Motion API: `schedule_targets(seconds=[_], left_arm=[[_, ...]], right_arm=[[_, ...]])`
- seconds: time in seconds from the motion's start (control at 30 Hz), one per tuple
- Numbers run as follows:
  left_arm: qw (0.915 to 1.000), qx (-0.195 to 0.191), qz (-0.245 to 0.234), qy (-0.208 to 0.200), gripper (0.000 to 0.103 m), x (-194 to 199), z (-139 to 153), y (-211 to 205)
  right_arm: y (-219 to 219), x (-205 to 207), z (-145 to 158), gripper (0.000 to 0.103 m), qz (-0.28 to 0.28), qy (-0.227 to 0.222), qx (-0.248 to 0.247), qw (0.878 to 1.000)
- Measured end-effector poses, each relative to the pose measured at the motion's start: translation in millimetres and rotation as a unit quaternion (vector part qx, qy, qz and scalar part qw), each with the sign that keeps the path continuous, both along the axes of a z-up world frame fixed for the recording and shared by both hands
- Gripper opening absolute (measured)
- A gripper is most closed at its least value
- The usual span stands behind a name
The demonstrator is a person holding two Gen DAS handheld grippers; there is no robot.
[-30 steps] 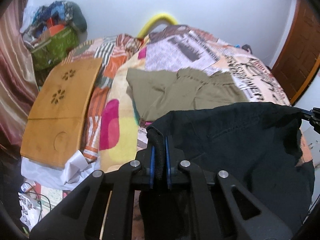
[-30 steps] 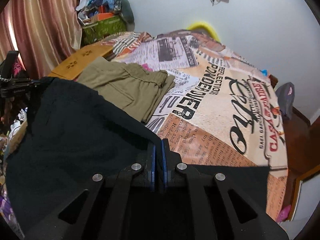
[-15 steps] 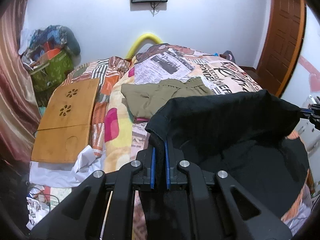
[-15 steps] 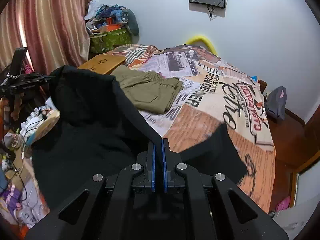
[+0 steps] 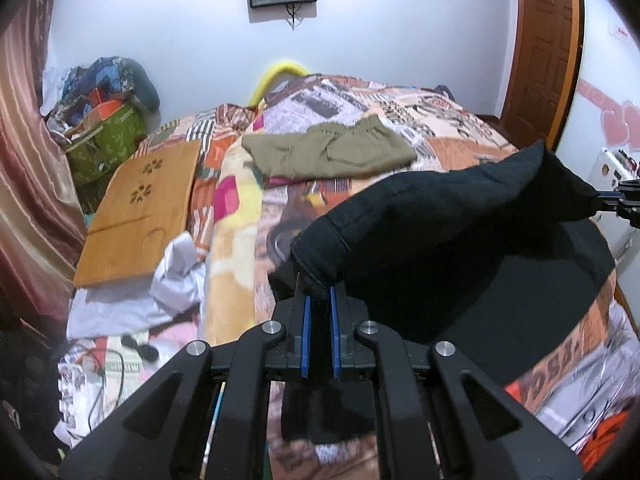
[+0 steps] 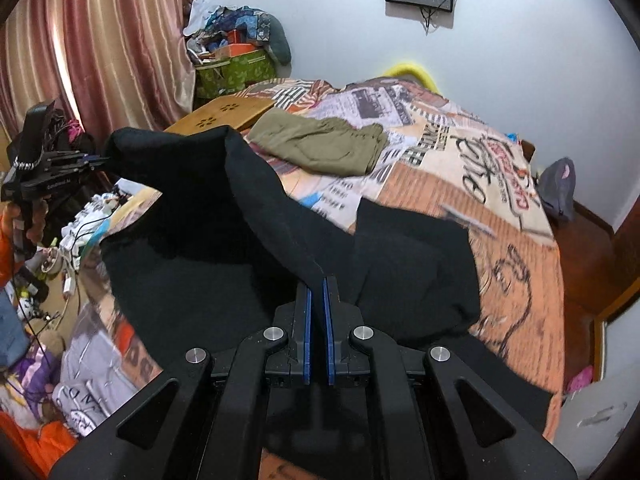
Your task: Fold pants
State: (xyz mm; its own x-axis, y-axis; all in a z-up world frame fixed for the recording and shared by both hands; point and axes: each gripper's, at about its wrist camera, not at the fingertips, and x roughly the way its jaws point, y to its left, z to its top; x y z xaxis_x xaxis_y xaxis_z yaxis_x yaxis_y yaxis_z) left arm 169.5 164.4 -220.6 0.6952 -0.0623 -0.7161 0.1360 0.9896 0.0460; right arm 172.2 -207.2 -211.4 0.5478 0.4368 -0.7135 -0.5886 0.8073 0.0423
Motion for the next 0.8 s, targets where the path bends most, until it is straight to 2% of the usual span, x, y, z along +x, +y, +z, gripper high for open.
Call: schedule_targets(seconds=[0.2,0.23,0.4,0.7,0.8], left_arm=[[0.9993,0.002,0.022,0.031,0.006,-19,-37,10],[0.9989,-0.001,0.027,0.038,0.002,-22,-43,13],[0.9967,-0.021,0.043,0.066,0.002,-32,-72,21],[0.9933,-0.078,0.065,0.055,0.002,-47,-78,27],[0.9938,-0.055,0.067,0.069,0.002,-48,-88,23]], right_arm=[[-5,-20,-27,0.005,-0.008,0.029,0.005,1.000],[-6,-21,-30,0.005,-0.009,0.035,0.008,0.999],[-7,-31,-50,0.005,-0.012,0.057,0.002,0.998],[-13,-39,-46,0.005,-0.027,0.052,0.016,0.998],[-13,-37,-54,0.005,-0.029,0.060,0.011,0.998]])
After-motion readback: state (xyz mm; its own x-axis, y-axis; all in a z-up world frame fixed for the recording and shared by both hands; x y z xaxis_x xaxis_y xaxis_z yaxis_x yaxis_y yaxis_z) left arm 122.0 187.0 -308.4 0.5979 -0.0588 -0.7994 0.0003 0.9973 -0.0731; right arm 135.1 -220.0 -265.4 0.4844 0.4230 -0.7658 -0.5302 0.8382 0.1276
